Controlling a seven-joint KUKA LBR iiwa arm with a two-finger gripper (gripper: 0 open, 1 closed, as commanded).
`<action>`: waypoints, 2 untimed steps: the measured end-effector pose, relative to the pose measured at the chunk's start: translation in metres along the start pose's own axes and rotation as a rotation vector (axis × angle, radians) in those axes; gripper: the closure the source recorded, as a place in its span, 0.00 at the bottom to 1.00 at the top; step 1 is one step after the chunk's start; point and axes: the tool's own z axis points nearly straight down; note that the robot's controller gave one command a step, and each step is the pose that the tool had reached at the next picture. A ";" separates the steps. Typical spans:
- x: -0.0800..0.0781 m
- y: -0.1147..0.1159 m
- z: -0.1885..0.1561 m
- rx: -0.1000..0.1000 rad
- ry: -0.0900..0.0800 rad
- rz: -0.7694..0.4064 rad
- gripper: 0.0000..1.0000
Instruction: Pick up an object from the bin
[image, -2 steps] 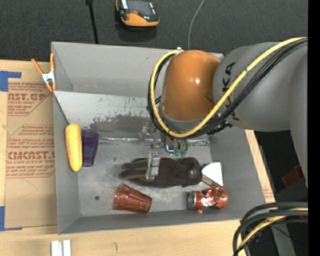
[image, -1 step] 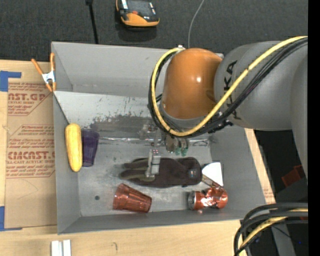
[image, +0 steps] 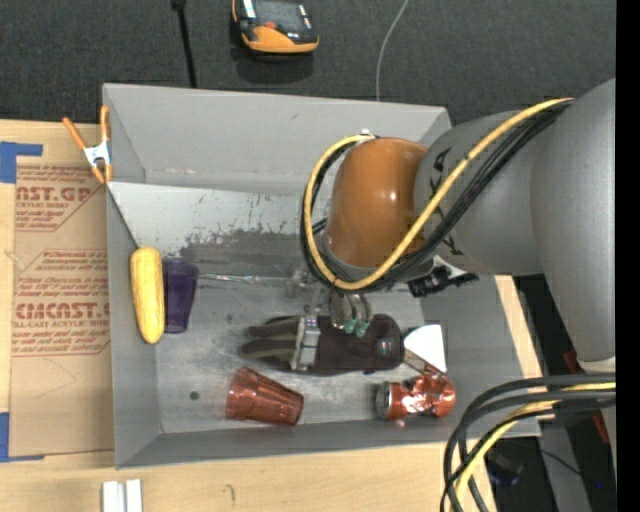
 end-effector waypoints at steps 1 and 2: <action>-0.012 -0.023 0.078 0.002 0.008 0.047 0.00; -0.006 -0.005 0.073 0.002 0.003 0.182 0.00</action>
Offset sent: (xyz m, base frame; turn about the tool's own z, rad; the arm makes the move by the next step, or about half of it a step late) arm 0.0052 -0.0045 -0.0734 0.1827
